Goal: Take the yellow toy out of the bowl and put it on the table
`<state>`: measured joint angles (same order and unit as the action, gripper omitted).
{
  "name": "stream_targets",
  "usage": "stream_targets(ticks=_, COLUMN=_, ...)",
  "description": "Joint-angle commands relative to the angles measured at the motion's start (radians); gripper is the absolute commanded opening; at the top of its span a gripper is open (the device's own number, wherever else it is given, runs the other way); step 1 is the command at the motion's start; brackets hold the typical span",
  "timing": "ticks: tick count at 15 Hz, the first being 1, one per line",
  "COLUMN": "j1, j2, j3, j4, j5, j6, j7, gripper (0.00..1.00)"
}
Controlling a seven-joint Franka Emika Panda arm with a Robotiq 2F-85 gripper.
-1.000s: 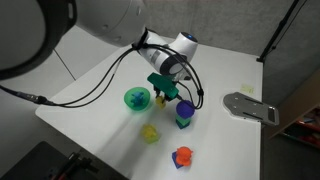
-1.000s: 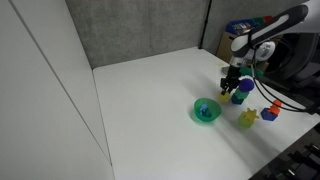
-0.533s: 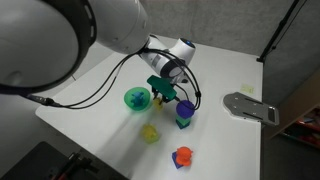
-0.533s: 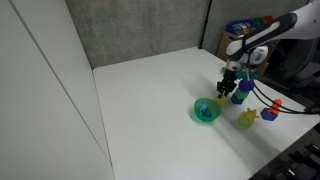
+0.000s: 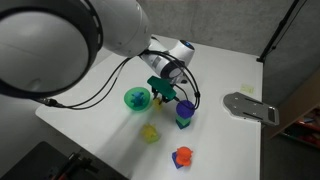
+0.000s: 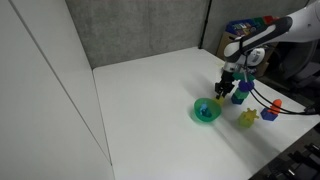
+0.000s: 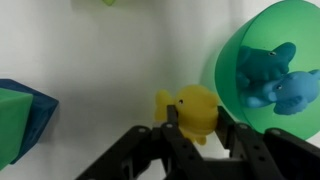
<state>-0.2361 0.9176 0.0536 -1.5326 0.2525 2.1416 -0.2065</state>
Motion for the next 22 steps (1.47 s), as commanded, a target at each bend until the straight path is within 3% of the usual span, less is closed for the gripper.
stream_targets(ticks=1, j1=-0.002, j2=0.024, j3=0.008, j4=0.040, j5=0.013, j6=-0.005, j7=0.000, gripper=0.16)
stream_targets(ticks=2, j1=-0.001, j2=0.025, j3=0.009, j4=0.040, j5=0.012, j6=-0.004, j7=0.000, gripper=0.16)
stream_targets(ticks=3, j1=0.001, j2=0.023, j3=0.008, j4=0.038, j5=0.008, j6=-0.006, j7=-0.001, gripper=0.66)
stream_targets(ticks=4, j1=0.002, j2=0.022, j3=0.007, j4=0.037, j5=0.007, j6=-0.004, j7=0.000, gripper=0.67)
stream_targets(ticks=8, j1=0.004, j2=0.007, j3=0.008, j4=0.030, j5=0.007, j6=-0.006, j7=0.000, gripper=0.97)
stream_targets(ticks=22, j1=0.082, j2=-0.212, j3=-0.026, j4=-0.096, j5=-0.032, j6=0.009, j7=0.061, gripper=1.00)
